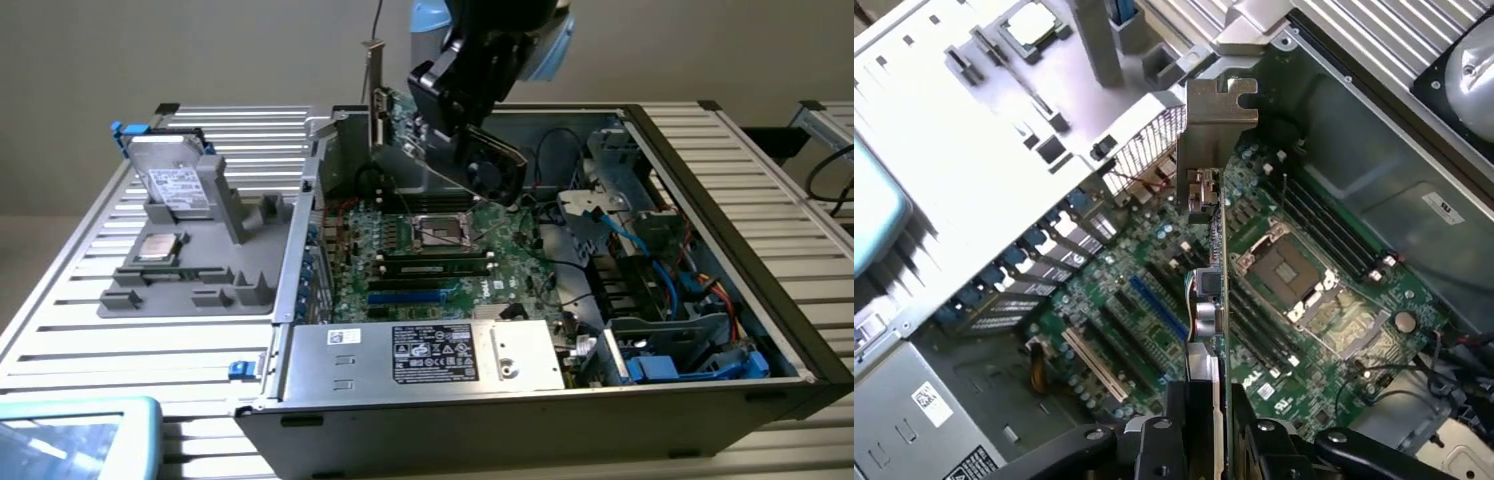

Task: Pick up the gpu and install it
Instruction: 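Insert the gpu into the slot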

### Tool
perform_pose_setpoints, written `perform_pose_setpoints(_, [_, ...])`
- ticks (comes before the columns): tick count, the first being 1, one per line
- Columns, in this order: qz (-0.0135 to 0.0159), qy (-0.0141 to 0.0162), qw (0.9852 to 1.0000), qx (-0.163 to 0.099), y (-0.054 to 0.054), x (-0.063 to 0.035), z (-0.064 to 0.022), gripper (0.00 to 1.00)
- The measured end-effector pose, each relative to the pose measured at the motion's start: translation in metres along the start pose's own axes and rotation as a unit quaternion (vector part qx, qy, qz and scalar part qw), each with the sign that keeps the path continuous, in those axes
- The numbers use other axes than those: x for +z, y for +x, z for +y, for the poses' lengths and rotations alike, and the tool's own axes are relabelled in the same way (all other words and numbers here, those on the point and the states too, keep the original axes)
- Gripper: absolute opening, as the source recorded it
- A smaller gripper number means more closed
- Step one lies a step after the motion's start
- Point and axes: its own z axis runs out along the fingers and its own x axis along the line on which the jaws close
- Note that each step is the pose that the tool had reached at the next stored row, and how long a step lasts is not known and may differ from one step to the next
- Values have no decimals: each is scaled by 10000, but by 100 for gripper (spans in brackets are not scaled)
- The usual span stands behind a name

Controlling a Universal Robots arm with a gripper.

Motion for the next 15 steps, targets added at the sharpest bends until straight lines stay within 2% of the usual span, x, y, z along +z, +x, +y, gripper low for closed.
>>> perform_pose_setpoints(4, [59,4,9993,-357,0,0,0,27])
perform_pose_setpoints(7, [103,7,9980,-623,0,0,0,27])
perform_pose_setpoints(11, [161,14,9950,-982,0,0,0,27])
perform_pose_setpoints(15, [218,20,9907,-1343,0,0,0,27])
